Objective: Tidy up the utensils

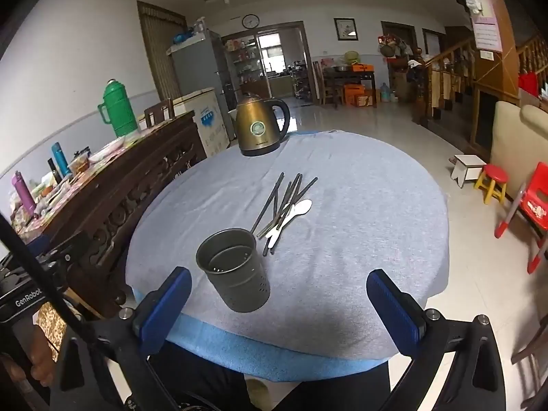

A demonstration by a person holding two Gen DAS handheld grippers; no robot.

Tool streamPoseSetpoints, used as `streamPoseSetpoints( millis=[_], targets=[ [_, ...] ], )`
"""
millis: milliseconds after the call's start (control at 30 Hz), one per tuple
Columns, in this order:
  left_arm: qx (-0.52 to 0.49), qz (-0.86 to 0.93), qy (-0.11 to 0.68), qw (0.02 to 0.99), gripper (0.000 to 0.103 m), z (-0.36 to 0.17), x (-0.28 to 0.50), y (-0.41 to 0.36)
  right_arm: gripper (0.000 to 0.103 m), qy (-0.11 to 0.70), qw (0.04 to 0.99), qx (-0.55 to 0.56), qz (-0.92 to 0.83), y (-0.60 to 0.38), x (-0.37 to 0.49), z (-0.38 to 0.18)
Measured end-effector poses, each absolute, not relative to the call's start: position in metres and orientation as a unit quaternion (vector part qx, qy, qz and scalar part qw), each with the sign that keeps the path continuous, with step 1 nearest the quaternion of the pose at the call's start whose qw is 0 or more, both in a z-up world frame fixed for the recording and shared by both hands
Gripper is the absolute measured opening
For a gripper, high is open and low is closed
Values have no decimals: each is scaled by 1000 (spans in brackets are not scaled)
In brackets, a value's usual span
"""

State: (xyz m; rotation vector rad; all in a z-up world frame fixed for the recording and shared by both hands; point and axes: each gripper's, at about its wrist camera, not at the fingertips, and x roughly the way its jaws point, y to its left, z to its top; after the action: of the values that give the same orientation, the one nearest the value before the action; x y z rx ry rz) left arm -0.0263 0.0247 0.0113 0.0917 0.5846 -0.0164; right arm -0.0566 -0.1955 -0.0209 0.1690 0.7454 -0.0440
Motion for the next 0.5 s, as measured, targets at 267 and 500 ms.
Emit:
streamPoseSetpoints(
  millis=[267, 500],
  targets=[
    [40, -5, 295, 955, 103, 7, -25, 26, 103, 368, 925, 98, -20, -200, -55, -24],
    [37, -2, 300, 953, 103, 5, -23, 28, 103, 370, 923, 101, -16, -198, -53, -25]
  ],
)
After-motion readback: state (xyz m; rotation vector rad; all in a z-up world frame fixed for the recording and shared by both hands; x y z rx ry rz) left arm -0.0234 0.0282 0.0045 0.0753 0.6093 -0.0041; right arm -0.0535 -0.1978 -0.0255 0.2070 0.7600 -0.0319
